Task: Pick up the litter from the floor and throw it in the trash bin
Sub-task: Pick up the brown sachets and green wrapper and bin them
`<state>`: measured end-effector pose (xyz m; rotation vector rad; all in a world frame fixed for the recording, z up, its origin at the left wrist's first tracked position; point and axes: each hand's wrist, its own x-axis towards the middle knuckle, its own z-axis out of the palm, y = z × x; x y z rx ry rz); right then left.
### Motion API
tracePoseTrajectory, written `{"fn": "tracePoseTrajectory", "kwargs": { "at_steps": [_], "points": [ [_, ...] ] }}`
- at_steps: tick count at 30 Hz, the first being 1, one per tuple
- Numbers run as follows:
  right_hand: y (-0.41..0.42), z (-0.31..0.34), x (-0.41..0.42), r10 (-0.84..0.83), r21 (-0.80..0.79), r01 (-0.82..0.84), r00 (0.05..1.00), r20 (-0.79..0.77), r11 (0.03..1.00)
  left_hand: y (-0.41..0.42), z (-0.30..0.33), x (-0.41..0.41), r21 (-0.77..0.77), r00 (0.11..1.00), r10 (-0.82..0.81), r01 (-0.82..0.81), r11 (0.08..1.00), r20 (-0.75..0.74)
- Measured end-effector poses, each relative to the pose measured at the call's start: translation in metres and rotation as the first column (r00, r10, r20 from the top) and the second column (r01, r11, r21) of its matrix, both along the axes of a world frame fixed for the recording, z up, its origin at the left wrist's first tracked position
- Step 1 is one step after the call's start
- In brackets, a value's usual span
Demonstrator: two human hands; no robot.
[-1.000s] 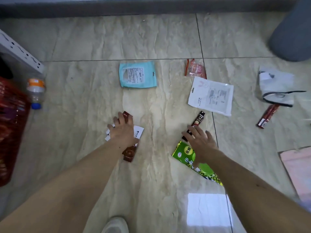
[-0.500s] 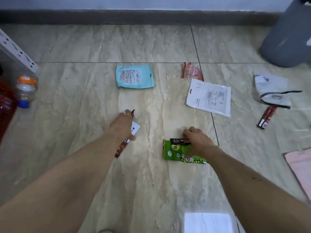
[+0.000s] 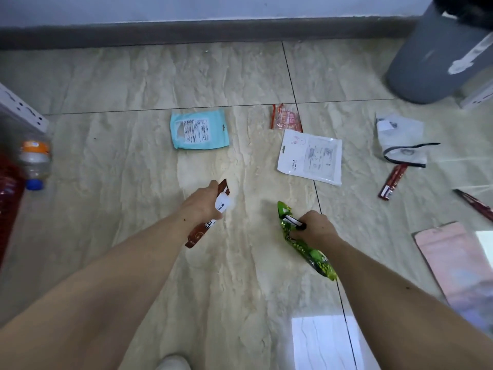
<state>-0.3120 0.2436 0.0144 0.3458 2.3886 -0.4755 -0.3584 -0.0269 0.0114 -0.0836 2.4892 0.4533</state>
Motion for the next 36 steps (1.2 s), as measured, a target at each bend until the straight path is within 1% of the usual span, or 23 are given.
{"fn": "tracePoseTrajectory", "kwargs": {
  "at_steps": [5, 8, 11, 14, 17, 20, 24, 27, 29, 31, 36],
  "points": [
    [0.028, 0.094, -0.003, -0.185, -0.116, 0.187, 0.982, 0.033, 0.975, 0.034, 0.088, -0.003, 0.061, 0.998, -0.01, 0.006, 0.998, 0.067],
    [0.044, 0.161, -0.006, -0.255, -0.186, 0.261, 0.965, 0.056, 0.947, 0.057, 0.151, -0.009, 0.119, 0.995, -0.015, 0.003, 0.993, 0.097],
    [0.066, 0.231, -0.011, -0.381, -0.261, 0.394, 0.919, 0.102, 0.881, 0.088, 0.227, -0.023, 0.219, 0.993, 0.004, -0.029, 0.975, 0.116],
    [0.09, 0.298, -0.017, -0.456, -0.306, 0.476, 0.879, 0.138, 0.825, 0.122, 0.298, -0.038, 0.293, 0.99, 0.032, -0.072, 0.953, 0.139],
    [0.118, 0.361, -0.026, -0.491, -0.316, 0.519, 0.854, 0.169, 0.794, 0.158, 0.359, -0.054, 0.348, 0.979, 0.022, -0.093, 0.933, 0.202],
    [0.146, 0.411, -0.04, -0.458, -0.251, 0.473, 0.881, 0.118, 0.845, 0.193, 0.41, -0.07, 0.378, 0.968, -0.008, -0.091, 0.921, 0.252],
    [0.184, 0.462, -0.069, -0.422, -0.162, 0.439, 0.897, 0.133, 0.884, 0.239, 0.455, -0.105, 0.347, 0.962, -0.121, 0.03, 0.937, 0.244],
    [0.211, 0.487, -0.1, -0.446, -0.101, 0.464, 0.88, 0.163, 0.88, 0.271, 0.475, -0.144, 0.266, 0.953, -0.207, 0.145, 0.953, 0.223],
    [0.227, 0.497, -0.126, -0.485, -0.075, 0.503, 0.856, 0.177, 0.861, 0.289, 0.483, -0.174, 0.225, 0.94, -0.25, 0.198, 0.954, 0.233],
    [0.246, 0.503, -0.155, -0.53, -0.085, 0.549, 0.83, 0.176, 0.832, 0.311, 0.49, -0.209, 0.204, 0.922, -0.291, 0.243, 0.948, 0.254],
    [0.295, 0.502, -0.227, -0.609, -0.063, 0.616, 0.786, 0.103, 0.785, 0.371, 0.497, -0.289, 0.119, 0.891, -0.387, 0.369, 0.922, 0.239]
  ]
}}
